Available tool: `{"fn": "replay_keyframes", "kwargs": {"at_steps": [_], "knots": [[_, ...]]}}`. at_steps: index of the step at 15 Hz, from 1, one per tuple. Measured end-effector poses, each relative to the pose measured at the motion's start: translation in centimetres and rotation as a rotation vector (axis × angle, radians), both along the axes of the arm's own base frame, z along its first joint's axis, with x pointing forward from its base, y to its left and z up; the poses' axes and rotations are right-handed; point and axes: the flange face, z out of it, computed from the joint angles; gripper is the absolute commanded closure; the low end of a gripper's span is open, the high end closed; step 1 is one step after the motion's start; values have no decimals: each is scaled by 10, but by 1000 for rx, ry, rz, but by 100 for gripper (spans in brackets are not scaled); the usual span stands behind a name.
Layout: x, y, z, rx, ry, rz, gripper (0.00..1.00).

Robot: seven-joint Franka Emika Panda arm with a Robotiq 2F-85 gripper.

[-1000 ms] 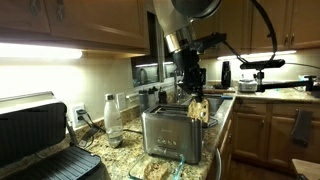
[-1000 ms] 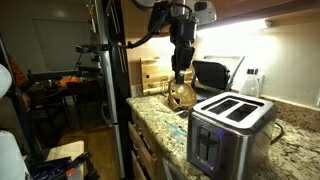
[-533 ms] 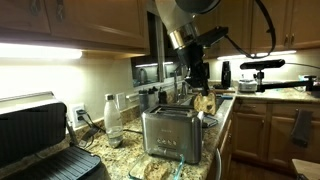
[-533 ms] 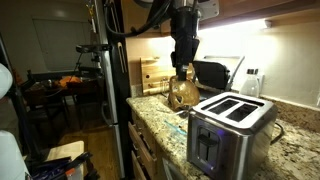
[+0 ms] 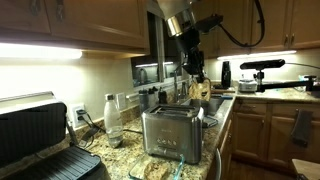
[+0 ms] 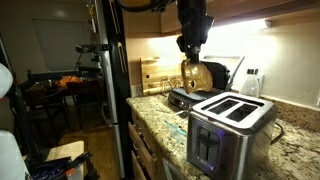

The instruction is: Put one slice of bread inside the toaster

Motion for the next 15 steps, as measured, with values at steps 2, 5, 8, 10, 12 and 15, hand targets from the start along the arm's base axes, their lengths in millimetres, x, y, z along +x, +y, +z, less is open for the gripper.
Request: {"fn": "replay_keyframes", "kwargs": {"at_steps": [2,5,8,10,12,15], "knots": [[3,-5,7,1,-3,30,93],[6,-13,11,8,7,69,93],[10,-22,9,18,26,99,93],[15,-27,6,24,40,118,93],[22,-30,3,28,52,134,93],[36,-31,-2,32,65,159,93]]}}
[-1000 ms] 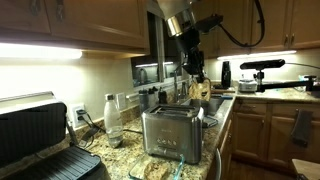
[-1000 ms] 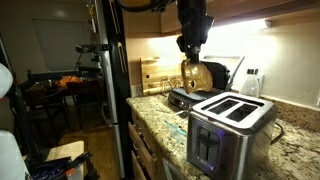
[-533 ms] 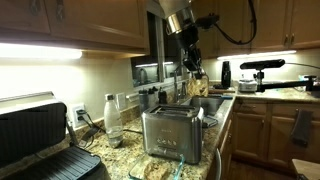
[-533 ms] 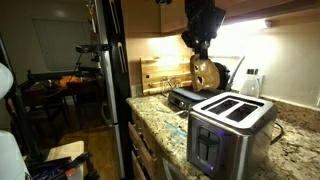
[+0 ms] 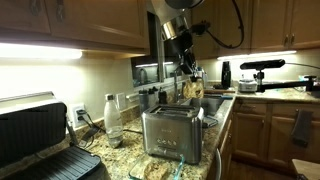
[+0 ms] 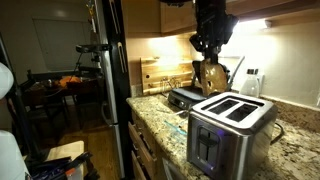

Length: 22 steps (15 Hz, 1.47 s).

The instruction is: Put one slice of bread inside the toaster

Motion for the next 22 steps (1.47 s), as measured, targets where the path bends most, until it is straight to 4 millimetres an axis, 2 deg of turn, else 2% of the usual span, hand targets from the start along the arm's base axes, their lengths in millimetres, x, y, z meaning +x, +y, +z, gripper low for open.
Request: {"fn": "replay_keyframes", "kwargs": {"at_steps": [10,22], "knots": [[36,-4,-13,-16,28,51,93],[49,-5,-38,-10,74,72,93]]}}
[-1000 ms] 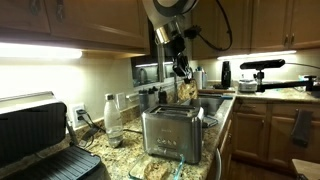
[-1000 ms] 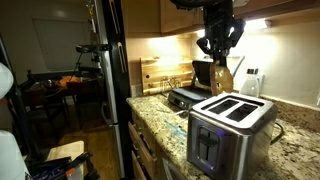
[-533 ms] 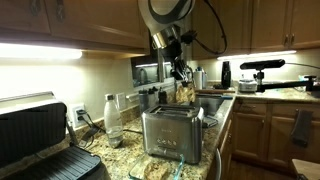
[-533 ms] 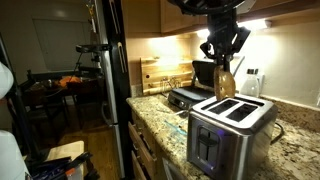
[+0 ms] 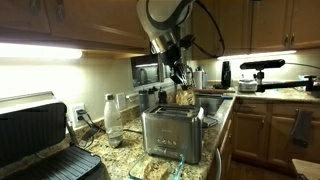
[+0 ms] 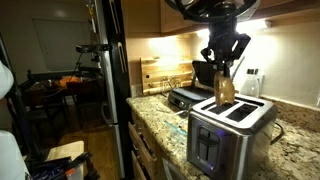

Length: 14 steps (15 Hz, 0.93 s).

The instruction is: Put one slice of bread inside the toaster

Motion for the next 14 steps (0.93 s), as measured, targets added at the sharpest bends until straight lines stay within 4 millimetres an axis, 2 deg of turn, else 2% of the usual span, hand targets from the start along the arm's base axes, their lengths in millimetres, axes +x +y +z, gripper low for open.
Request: {"fn": "replay_keyframes", "kwargs": {"at_steps": [14], "knots": [[9,-4,-11,-32,19,10,93]]}}
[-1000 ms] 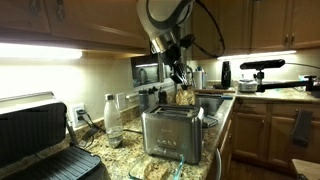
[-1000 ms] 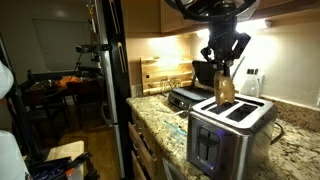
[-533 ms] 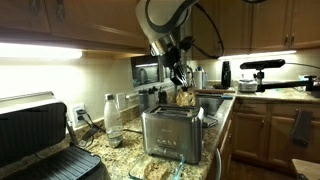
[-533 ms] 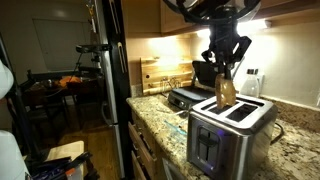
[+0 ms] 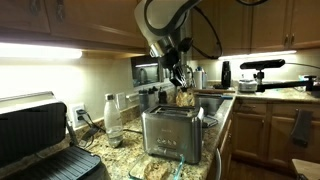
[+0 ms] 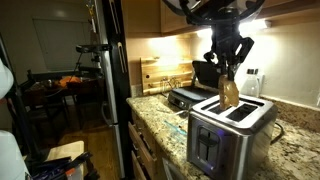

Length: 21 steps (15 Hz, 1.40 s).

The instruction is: Put one slice of bread inside the toaster

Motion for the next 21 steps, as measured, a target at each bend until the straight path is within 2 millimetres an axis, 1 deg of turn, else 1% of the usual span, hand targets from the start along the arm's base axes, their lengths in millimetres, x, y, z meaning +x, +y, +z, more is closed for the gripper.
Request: {"fn": "replay_keyframes", "kwargs": {"at_steps": [6,15,21], "knots": [[10,-7,-4,-32,3,4,93],[26,-11,-10,-40,3,10,93],[28,-17,-8,-39,4,13,93]]}}
